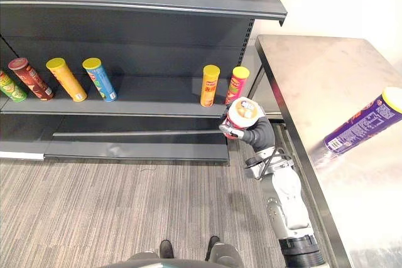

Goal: Put the gum and the chips on the shelf.

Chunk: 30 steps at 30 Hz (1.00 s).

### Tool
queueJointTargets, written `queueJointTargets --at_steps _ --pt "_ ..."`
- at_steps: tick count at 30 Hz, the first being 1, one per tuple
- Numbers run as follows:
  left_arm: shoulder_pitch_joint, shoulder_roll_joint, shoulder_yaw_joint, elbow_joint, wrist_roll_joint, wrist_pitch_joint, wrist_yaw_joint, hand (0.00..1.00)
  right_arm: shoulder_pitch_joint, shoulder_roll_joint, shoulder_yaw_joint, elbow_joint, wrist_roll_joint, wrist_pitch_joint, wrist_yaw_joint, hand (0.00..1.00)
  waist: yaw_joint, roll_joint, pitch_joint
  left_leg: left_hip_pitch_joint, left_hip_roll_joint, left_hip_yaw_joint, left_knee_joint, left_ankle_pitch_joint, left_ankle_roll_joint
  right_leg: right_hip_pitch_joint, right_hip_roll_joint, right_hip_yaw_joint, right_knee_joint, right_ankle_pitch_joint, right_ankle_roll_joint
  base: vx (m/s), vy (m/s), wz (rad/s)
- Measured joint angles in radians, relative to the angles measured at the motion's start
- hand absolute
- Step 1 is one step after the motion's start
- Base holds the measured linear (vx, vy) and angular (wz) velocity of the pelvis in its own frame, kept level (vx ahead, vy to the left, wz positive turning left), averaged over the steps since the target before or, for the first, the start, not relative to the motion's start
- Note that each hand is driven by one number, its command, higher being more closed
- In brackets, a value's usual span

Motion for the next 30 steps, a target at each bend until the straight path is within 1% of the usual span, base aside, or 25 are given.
queueJointTargets --at_steps 4,5,11,14,20,21,25,27,30 --pt "-0.001 0.001 -0.018 0.021 0.000 0.000 -0.013 0.00 -0.002 -0.002 0.000 0.000 0.000 0.008 -0.001 1.00 -0.010 0.017 -0.013 0.020 -0.003 -0.011 -0.040 0.028 -0.002 0.003 0.002 -0.009 0.001 -0.001 0.001 0.03 -0.008 0.07" --pt "-0.001 0.001 -0.020 0.021 0.000 0.000 -0.018 0.00 -0.001 -0.002 0.001 0.000 0.000 0.017 -0.001 1.00 -0.010 0.022 -0.017 0.025 -0.003 -0.013 -0.051 0.033 -0.004 0.004 0.002 -0.010 0.003 -0.001 0.001 0.01 -0.007 0.06" --pt "-0.001 -0.001 -0.038 0.021 0.000 -0.001 -0.019 0.00 0.011 -0.002 0.001 0.000 0.000 0.025 -0.004 1.00 -0.011 0.035 -0.028 0.027 -0.003 -0.018 -0.063 0.039 -0.013 0.007 -0.001 -0.018 0.007 -0.002 0.002 -0.01 -0.009 0.04" --pt "-0.001 -0.001 -0.049 0.020 0.000 -0.007 -0.026 0.00 0.014 -0.002 0.001 0.000 0.000 0.025 -0.008 1.00 -0.012 0.035 -0.029 0.027 -0.003 -0.013 -0.064 0.038 -0.012 0.007 -0.004 -0.020 0.008 -0.002 0.002 0.00 -0.001 0.02" --pt "-0.001 0.003 -0.066 0.007 -0.013 -0.040 -0.036 0.00 0.038 -0.002 -0.002 0.001 -0.003 0.024 -0.020 1.00 -0.012 0.032 -0.032 0.027 -0.002 0.003 -0.064 0.040 -0.014 0.007 -0.007 -0.020 0.008 -0.002 0.002 0.01 0.001 0.00" --pt "0.000 0.009 -0.073 -0.003 -0.027 -0.040 -0.039 0.00 0.049 -0.002 -0.004 0.002 -0.004 0.024 -0.024 1.00 -0.012 0.030 -0.036 0.027 -0.002 0.002 -0.064 0.039 -0.014 0.007 -0.007 -0.021 0.008 -0.003 0.004 0.04 0.002 0.01" --pt "0.002 0.012 -0.077 -0.026 -0.028 -0.039 -0.038 0.00 0.050 -0.002 -0.023 0.009 -0.004 0.021 -0.030 1.00 -0.014 0.029 -0.038 0.026 -0.002 0.001 -0.064 0.039 -0.014 0.003 -0.007 -0.023 0.011 -0.004 0.004 0.03 -0.001 0.00" --pt "0.001 0.013 -0.077 -0.029 -0.028 -0.038 -0.026 0.00 0.051 -0.002 -0.038 0.009 -0.004 0.017 -0.030 1.00 -0.015 0.029 -0.038 0.025 -0.002 -0.002 -0.064 0.038 -0.014 -0.002 -0.008 -0.025 0.023 -0.009 0.000 0.01 -0.006 0.03" --pt "-0.001 0.015 -0.075 -0.030 -0.028 -0.036 0.022 0.00 0.066 -0.002 -0.062 0.009 -0.003 0.014 -0.031 1.00 -0.022 0.015 -0.046 0.016 -0.005 -0.017 -0.034 0.024 -0.007 -0.014 -0.018 -0.033 0.065 -0.042 -0.004 0.05 -0.037 0.14"
